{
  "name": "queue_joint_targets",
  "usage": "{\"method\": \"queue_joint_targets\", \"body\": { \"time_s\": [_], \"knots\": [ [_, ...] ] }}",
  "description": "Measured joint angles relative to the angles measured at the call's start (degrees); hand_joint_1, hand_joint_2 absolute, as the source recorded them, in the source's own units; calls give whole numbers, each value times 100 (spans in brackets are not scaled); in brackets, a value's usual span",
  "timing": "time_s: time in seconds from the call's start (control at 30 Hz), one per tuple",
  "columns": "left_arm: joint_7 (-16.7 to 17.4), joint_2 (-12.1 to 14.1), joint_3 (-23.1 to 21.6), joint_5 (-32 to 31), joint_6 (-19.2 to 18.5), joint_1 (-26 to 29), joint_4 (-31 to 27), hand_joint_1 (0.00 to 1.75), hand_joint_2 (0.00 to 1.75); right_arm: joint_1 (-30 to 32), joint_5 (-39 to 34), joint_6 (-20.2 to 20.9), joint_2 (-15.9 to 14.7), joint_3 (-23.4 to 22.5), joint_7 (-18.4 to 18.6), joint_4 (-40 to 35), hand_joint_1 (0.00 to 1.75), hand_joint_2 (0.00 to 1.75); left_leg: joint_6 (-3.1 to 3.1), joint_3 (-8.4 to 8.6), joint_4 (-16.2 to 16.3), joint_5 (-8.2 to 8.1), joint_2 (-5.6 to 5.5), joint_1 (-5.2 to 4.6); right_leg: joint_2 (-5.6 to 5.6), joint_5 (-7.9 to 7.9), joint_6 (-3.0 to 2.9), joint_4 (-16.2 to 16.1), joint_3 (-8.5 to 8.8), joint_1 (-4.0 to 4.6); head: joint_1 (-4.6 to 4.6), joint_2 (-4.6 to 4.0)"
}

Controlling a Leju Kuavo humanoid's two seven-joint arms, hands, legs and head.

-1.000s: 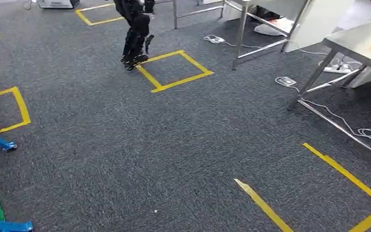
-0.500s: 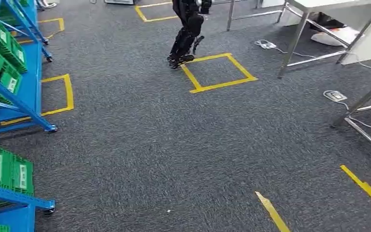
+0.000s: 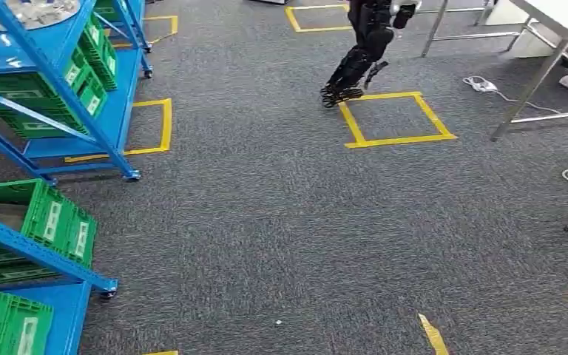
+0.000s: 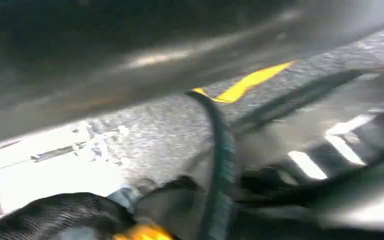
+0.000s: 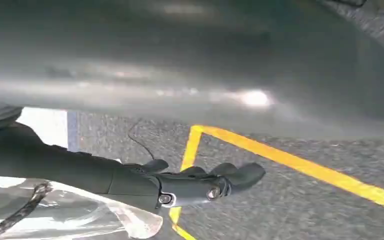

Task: Take the parts from the cabinet and place them on the table.

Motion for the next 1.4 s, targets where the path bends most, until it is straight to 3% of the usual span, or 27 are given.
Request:
{"method": "queue_joint_targets", "body": {
  "time_s": [0.03, 0.07, 0.13, 0.17, 0.2, 0.27, 0.3, 0.33, 0.47, 0.5, 0.53, 0.57, 0.63, 0.67, 0.7, 0.77, 0.83, 0.97, 1.0, 1.07, 1.13, 1.17, 1.23, 1.3, 1.33, 1.37, 1.4],
  "knots": [
    [53, -13, -45, 114, 112, 28, -54, 0, 0, 6, 2, 0, 0, 0, -7, 0, 0, 0, 39, -4, -17, 16, -48, 13, 304, -174, 0, 270, -134, -6, 31, 0],
    [175, -28, -129, 280, 265, 47, -107, 0, 0, 12, 2, 2, 0, 0, -11, 0, 0, 0, 52, -20, -17, 20, -118, 15, 464, -371, 8, 704, -350, -8, 52, 0],
    [382, -46, -388, 566, 448, 120, -227, 0, 0, 45, 4, 15, 0, 0, -11, 4, 0, 0, 68, -19, -16, 11, -273, 6, 568, -704, 33, 1638, -844, -14, 52, 0],
    [448, -48, -512, 623, 483, 163, -273, 0, 0, 66, 4, 17, 0, 0, -11, 4, 0, 0, 67, -5, -16, 9, -374, 1, 569, -666, 44, 1839, -994, -14, 52, 0],
    [501, -50, -601, 658, 496, 211, -317, 0, 0, 72, 4, 17, 0, -2, -11, 4, 0, 0, 67, 11, -14, 4, -459, 1, 571, -486, 43, 1719, -992, -14, 48, 0],
    [616, -50, -771, 760, 455, 345, -480, 0, 0, 70, 0, 17, 0, -2, -9, 4, 0, 0, 38, 60, -8, -19, -636, 9, 647, 123, 31, 815, -650, -27, 52, 0],
    [671, -52, -855, 806, 408, 439, -613, 0, 0, 71, 2, 17, 0, -2, -9, 4, 0, 0, 7, 81, 1, -39, -712, 17, 868, 391, 30, 275, -427, -52, 57, 0],
    [710, -52, -931, 835, 369, 500, -717, 0, 0, 73, 2, 22, 0, -2, -11, 7, 0, 0, -26, 67, 20, -57, -770, -11, 1165, 288, 31, 114, -349, -66, 50, 0],
    [854, -57, -1143, 948, 275, 720, -1091, 0, 0, 65, 2, 28, 0, -4, 0, 7, 0, 0, -176, -33, 27, -20, -1067, 49, 933, 286, -83, 5, -246, -38, 48, 0],
    [881, -57, -1167, 970, 275, 760, -1143, 0, 0, 61, 7, 28, 2, -4, 4, 7, 0, 0, -186, -31, 83, -76, -847, 45, 836, 312, -139, -39, -220, -62, 50, 0],
    [881, -54, -1191, 977, 273, 785, -1189, 0, 0, 72, 7, 28, 2, -4, 4, 7, 0, 0, -209, -117, 264, -213, -485, 17, 764, 303, -179, -51, -205, -51, 15, 0],
    [883, -50, -1217, 981, 266, 783, -1235, 0, 0, 79, 7, 24, 2, -4, 4, 7, 0, 0, -233, -315, 656, -438, -321, 21, 662, 292, -204, -51, -203, -36, -9, 0],
    [883, -48, -1270, 988, 264, 783, -1298, 0, 0, 95, 7, 26, 0, -4, 7, 7, 0, 0, -266, -801, 1647, -865, -222, 41, 434, 267, -228, -50, -204, -14, 0, 0],
    [887, -48, -1276, 990, 264, 794, -1309, 0, 0, 92, 7, 26, 0, -4, 7, 7, 0, 0, -276, -926, 1904, -899, -217, 47, 342, 257, -231, -49, -213, -10, -2, 0],
    [892, -46, -1279, 990, 264, 818, -1320, 0, 0, 89, 7, 28, 0, -4, 7, 7, 0, 0, -280, -895, 1858, -798, -213, 50, 261, 241, -226, -49, -217, -10, -2, 0],
    [892, -39, -1283, 992, 264, 857, -1353, 0, 0, 82, 7, 28, 2, -4, 7, 7, 0, 0, -257, -475, 1050, -326, -132, 47, 106, 196, -214, -49, -187, -10, -4, 0],
    [892, -37, -1287, 992, 264, 857, -1390, 0, 0, 77, 7, 28, 2, -4, 7, 7, 0, 0, -187, 39, 107, -69, 331, 4, -16, 153, -164, -48, -112, 5, -7, 0],
    [894, -35, -1311, 992, 264, 885, -1427, 0, 0, 16, 7, 31, 2, -4, 7, 7, 0, 0, -72, 2, 61, -57, 102, -53, -228, 119, -26, -69, 41, 16, 11, 0],
    [894, -39, -1314, 1001, 271, 891, -1434, 0, 0, 5, 7, 31, 2, -4, 2, 4, 0, 0, -11, 60, -29, 3, 26, 16, -189, 62, 13, -51, -4, -9, 2, 0],
    [896, -39, -1324, 1029, 280, 872, -1434, 0, 0, 6, 9, 31, 2, -4, -9, 4, 0, 0, 41, 56, -57, 20, -79, 19, 406, -248, 26, 441, -204, -17, 66, 0],
    [894, -24, -1351, 1104, 262, 841, -1434, 0, 0, 30, 26, 35, 4, -4, 2, 9, 0, 0, 65, 43, -56, 5, -229, 18, 554, -653, 39, 1393, -684, -24, 79, 0],
    [889, -11, -1355, 1134, 253, 842, -1434, 0, 0, 47, 28, 35, 4, -4, 9, 9, 0, 0, 65, 46, -53, 4, -316, 17, 567, -714, 49, 1696, -862, -22, 74, 0],
    [874, 66, -1359, 1158, 163, 845, -1427, 0, 0, 62, 33, 31, 2, -4, 4, 7, 0, 0, 50, 75, -46, -6, -515, 25, 574, -382, 53, 1495, -856, -30, 76, 0],
    [854, 149, -1368, 1198, 113, 834, -1421, 0, 0, 56, 37, 17, 2, -4, 4, 7, 0, 0, -9, 114, -17, -44, -685, 54, 693, 203, 70, 558, -467, -61, 76, 0],
    [841, 188, -1370, 1222, 107, 826, -1418, 0, 0, 60, 37, 13, 2, -4, 7, 9, 0, 0, -57, 90, 8, -75, -754, 66, 1024, 280, 92, 198, -306, -105, 90, 0],
    [830, 221, -1377, 1233, 105, 804, -1412, 0, 0, 68, 37, 13, 4, -4, 7, 15, 0, 0, -98, 60, 79, -97, -836, 37, 1182, 203, 81, 46, -249, -117, 101, 0],
    [828, 239, -1390, 1232, 118, 800, -1412, 0, 0, 52, 39, 0, 7, -4, 9, 15, 0, 0, -134, 7, 71, -69, -898, 50, 1112, 178, 35, 91, -211, -98, 94, 0]
  ]
}}
